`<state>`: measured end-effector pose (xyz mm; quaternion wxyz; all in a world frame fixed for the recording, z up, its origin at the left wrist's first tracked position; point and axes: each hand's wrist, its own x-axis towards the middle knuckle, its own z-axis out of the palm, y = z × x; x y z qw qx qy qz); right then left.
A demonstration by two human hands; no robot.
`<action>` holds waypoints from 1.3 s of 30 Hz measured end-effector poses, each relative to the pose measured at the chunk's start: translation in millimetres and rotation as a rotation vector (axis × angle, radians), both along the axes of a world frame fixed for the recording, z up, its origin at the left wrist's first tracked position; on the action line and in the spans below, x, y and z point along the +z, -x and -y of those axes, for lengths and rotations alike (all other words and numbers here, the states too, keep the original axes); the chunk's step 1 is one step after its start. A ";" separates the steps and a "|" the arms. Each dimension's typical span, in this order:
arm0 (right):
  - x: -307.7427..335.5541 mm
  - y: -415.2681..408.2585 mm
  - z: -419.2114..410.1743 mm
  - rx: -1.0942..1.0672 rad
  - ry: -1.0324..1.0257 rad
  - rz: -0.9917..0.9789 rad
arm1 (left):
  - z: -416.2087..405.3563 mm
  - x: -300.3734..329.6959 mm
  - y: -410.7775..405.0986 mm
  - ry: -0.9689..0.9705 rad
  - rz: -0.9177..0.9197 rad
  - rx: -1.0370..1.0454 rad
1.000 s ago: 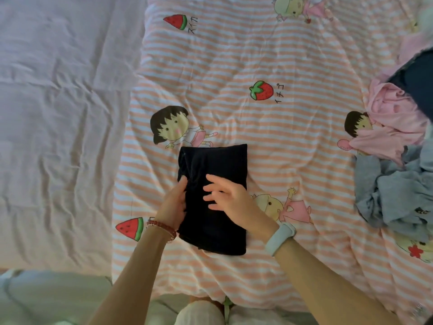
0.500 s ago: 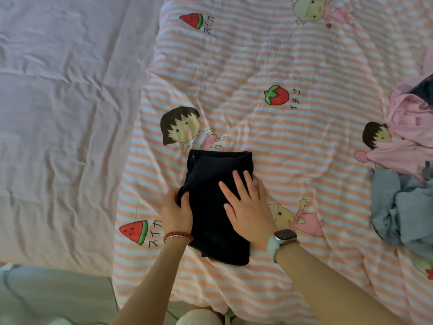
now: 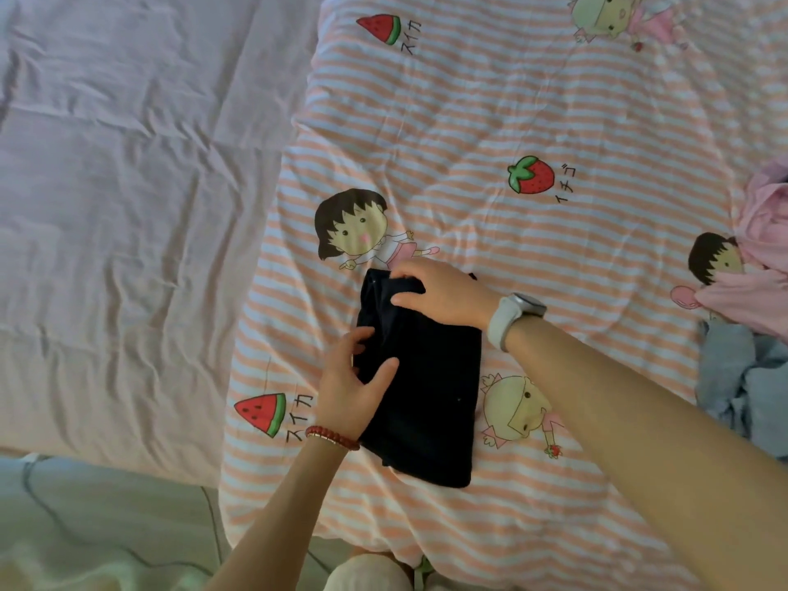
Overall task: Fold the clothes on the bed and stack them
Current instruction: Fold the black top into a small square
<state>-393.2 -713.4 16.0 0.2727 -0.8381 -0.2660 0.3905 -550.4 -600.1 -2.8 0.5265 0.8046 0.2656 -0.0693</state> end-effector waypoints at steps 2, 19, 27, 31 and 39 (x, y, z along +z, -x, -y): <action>5.2 -1.5 3.1 -0.073 -0.184 -0.085 | -4.2 3.9 -9.5 0.174 -0.024 0.010; -24.4 -10.2 -13.9 0.036 0.164 0.273 | -0.9 1.3 13.6 -0.366 -0.554 -0.120; -2.9 -19.3 10.6 0.031 0.189 -0.062 | -29.6 6.3 11.1 0.393 -0.559 -0.137; 27.4 -7.5 54.7 -0.226 0.030 -0.290 | -63.8 27.1 6.3 0.601 -0.432 -0.151; -13.4 55.5 107.1 -0.625 0.124 -0.212 | -58.6 5.0 -10.5 0.227 -0.437 0.235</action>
